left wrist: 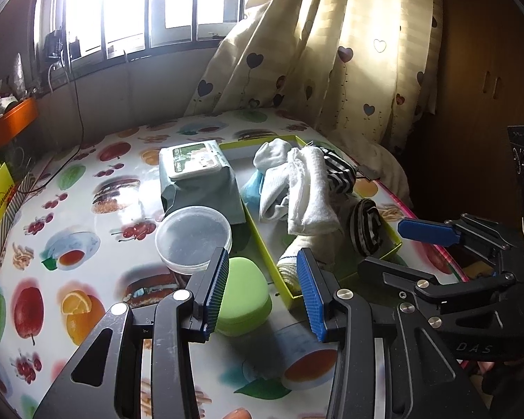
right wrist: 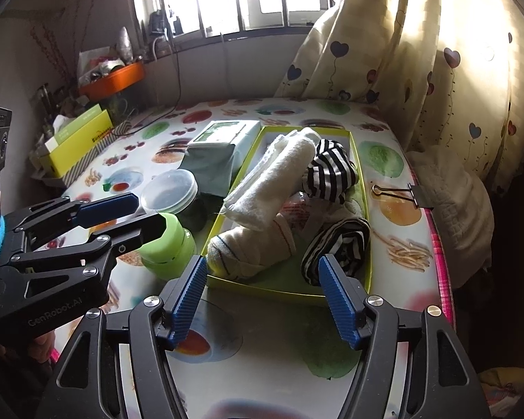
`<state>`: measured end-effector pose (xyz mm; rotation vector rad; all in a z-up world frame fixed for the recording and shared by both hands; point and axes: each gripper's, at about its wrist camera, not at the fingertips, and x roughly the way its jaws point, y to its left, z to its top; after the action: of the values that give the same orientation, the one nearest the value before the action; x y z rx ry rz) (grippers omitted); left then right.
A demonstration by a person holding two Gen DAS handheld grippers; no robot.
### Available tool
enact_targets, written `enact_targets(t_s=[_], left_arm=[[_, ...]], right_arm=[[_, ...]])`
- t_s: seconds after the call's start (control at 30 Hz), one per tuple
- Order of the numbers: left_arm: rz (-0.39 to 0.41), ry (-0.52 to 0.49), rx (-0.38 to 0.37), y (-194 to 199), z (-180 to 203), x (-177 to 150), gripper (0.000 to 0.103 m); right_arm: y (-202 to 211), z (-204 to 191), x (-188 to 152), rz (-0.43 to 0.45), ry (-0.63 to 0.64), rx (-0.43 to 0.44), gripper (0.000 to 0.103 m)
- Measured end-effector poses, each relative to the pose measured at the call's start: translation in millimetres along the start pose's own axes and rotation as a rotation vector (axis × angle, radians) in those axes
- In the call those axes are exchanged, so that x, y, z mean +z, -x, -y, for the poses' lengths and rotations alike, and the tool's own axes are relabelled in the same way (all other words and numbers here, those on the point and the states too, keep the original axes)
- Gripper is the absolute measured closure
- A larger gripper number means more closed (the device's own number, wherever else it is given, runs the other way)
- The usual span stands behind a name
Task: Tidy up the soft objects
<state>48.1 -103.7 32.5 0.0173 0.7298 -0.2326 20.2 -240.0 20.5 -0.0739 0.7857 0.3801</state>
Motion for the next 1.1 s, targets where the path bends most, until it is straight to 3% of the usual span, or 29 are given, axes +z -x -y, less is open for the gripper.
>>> enact_targets(t_s=[1.1], left_arm=[[-0.032,-0.006,0.014,-6.1,2.8,-4.1,0.061]], right_arm=[[-3.2,-2.5,-1.1,-0.013,0.006,0.005,0.036]])
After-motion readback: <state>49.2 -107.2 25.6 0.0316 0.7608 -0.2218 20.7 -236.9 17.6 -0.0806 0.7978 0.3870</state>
